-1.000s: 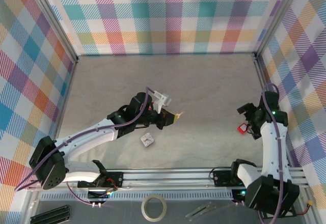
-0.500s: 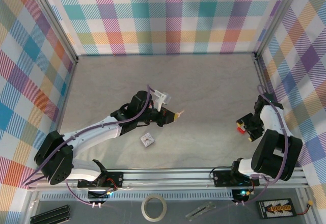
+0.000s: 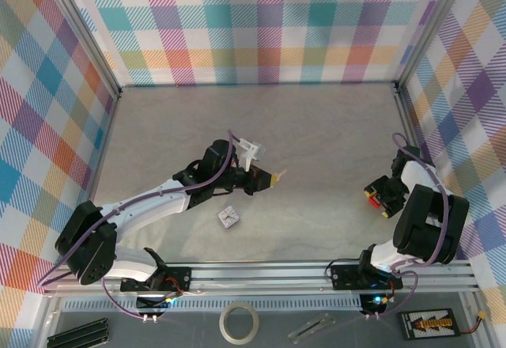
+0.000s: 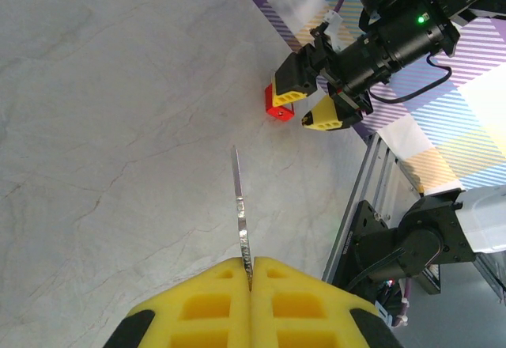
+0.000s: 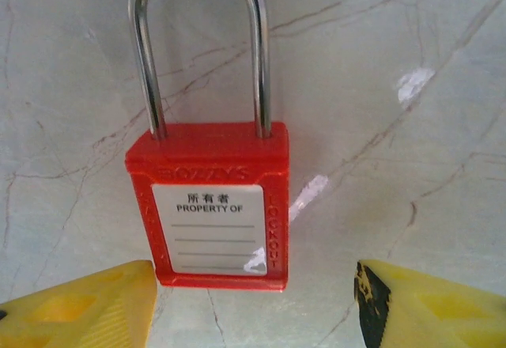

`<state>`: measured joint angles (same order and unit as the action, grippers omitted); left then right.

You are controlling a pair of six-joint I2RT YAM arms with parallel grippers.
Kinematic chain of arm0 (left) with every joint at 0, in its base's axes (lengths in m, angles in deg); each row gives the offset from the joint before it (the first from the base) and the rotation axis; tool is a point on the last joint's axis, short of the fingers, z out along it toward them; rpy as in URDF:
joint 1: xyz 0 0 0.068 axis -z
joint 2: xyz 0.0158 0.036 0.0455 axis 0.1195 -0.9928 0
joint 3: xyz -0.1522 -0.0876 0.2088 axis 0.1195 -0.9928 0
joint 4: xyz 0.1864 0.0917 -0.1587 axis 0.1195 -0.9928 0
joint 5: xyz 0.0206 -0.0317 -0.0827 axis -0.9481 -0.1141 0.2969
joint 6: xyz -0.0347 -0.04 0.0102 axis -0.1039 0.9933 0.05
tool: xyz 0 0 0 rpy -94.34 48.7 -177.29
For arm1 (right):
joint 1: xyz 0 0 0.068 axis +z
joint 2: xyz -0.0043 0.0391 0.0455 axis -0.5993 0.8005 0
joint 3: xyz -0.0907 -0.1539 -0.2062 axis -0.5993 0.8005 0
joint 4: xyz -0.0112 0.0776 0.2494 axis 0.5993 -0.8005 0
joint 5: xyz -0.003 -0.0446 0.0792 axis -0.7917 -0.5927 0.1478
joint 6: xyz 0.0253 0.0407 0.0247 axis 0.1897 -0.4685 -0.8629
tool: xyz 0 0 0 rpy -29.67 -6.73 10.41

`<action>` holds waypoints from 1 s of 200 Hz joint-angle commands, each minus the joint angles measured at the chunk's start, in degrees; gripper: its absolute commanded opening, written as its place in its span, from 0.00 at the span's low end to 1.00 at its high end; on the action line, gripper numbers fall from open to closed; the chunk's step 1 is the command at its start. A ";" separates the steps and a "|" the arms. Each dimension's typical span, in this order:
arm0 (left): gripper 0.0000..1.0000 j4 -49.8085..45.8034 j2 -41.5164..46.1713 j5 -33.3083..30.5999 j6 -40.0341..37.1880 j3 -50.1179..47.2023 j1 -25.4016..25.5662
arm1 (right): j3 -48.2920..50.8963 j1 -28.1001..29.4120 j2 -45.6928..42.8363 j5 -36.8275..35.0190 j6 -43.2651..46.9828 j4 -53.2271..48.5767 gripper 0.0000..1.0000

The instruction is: Unlock with the key

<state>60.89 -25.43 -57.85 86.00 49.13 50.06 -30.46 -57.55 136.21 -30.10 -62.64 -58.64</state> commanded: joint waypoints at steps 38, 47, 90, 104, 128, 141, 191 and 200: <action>0.00 1.67 -1.06 0.82 0.56 0.04 -0.56 | -4.09 -0.48 5.56 -0.07 2.56 1.65 0.59; 0.00 1.51 -1.16 0.75 0.55 0.17 -0.59 | -4.38 -0.46 6.22 -0.54 2.69 1.58 0.57; 0.00 0.95 -2.01 0.52 0.55 0.70 -0.57 | -4.62 -0.45 8.30 -1.54 3.58 2.45 0.47; 0.00 0.83 -2.30 0.54 0.62 0.97 -0.58 | -4.71 -0.48 8.50 -0.24 3.59 2.61 0.42; 0.00 1.02 -2.72 0.56 0.86 1.27 -0.50 | -3.56 -0.36 7.25 1.30 3.31 3.13 0.37; 0.00 1.71 -2.90 0.73 1.22 1.28 -0.54 | -2.52 -0.41 5.95 2.34 3.33 3.29 0.34; 0.00 6.66 -3.11 0.47 3.54 0.15 0.04 | 1.59 3.04 -3.78 15.46 -1.47 6.14 0.30; 0.00 7.59 -2.99 -0.15 3.77 -0.12 0.51 | 1.28 5.39 -5.70 17.19 -3.72 6.61 0.30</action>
<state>63.52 -28.42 -57.90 88.39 49.15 50.11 -29.12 -56.42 135.94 -22.21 -61.51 -54.07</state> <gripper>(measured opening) 0.046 0.380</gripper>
